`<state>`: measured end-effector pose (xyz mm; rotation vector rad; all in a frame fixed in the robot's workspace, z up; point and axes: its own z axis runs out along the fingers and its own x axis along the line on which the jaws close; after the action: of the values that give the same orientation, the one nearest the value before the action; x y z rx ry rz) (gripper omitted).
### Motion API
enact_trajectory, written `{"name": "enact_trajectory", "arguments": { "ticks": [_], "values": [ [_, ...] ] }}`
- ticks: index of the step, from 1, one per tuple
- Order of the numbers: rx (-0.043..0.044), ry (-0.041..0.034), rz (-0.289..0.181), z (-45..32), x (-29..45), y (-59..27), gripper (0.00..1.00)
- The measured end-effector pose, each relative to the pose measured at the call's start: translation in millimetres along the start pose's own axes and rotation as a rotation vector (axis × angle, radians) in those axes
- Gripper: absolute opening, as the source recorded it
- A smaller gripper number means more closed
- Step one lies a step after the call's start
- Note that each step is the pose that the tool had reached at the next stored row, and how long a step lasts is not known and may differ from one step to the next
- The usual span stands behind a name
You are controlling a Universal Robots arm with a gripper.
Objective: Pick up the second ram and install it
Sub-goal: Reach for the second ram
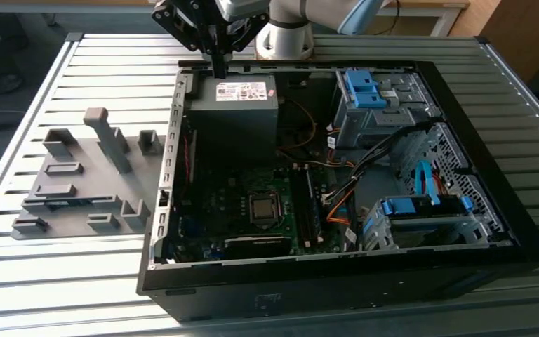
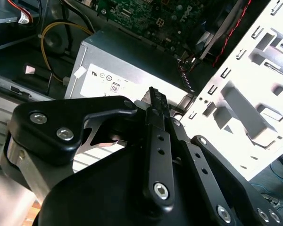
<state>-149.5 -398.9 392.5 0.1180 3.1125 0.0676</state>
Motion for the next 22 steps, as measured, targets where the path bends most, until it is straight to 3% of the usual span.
{"name": "enact_trajectory", "arguments": {
  "ticks": [22],
  "values": [
    [0.0000, 0.0000, 0.000, 0.2, 7.0, -0.5, 0.11]
  ]
}}
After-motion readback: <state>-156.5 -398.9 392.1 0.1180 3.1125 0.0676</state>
